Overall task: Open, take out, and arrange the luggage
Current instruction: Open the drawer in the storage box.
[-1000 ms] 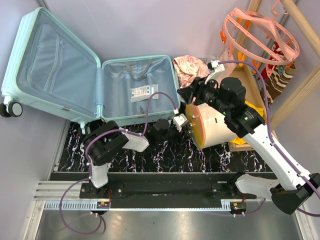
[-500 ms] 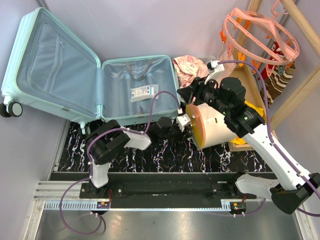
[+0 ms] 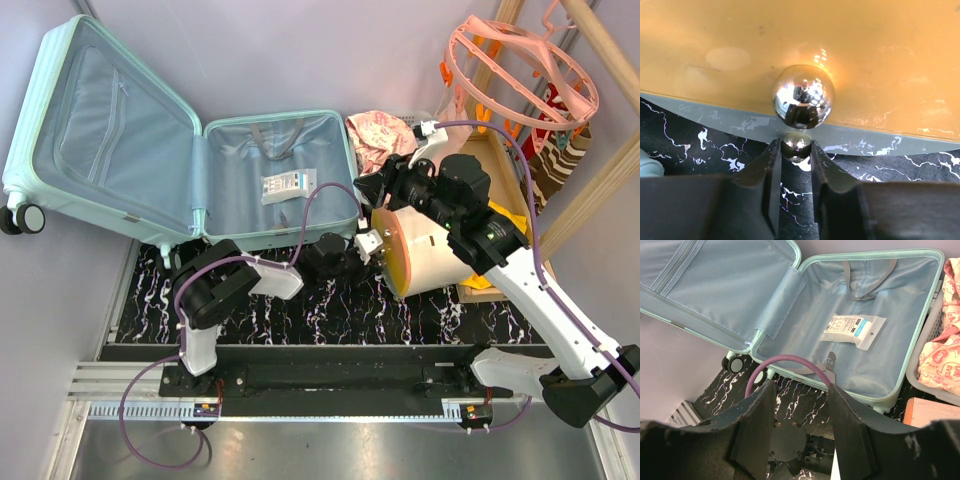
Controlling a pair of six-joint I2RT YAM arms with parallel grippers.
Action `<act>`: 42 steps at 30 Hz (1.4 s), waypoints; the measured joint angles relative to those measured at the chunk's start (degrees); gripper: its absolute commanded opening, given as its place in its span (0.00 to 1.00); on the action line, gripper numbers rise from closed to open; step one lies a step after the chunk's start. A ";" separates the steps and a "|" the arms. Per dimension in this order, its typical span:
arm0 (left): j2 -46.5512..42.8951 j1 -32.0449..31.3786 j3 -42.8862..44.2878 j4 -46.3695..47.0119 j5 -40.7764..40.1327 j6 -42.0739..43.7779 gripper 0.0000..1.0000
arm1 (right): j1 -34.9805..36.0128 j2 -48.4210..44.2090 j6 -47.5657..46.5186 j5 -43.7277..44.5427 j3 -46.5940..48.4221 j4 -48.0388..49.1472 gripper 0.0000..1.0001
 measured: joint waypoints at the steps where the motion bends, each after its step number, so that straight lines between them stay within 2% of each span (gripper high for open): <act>1: 0.00 0.00 0.00 0.07 0.00 -0.07 0.13 | 0.00 0.04 -0.02 0.00 0.00 0.00 0.56; 5: -0.02 0.00 -0.48 0.81 -0.09 -0.33 0.08 | 0.00 0.26 -0.02 0.02 0.00 0.00 0.55; 7: -0.02 0.00 -1.25 1.99 -0.24 -0.44 0.01 | 0.00 0.37 0.00 0.02 0.00 0.00 0.55; 8: -0.04 0.00 -1.60 2.67 -0.28 -0.50 0.00 | 0.00 0.42 -0.02 0.02 0.00 -0.02 0.56; 25: -5.86 -0.33 -10.75 6.95 -3.37 -1.84 0.00 | 0.00 0.44 0.00 0.02 0.00 0.00 0.56; 42: -10.78 -5.86 -16.28 6.99 -11.78 -3.50 0.00 | 0.00 0.42 0.00 0.02 0.00 0.00 0.56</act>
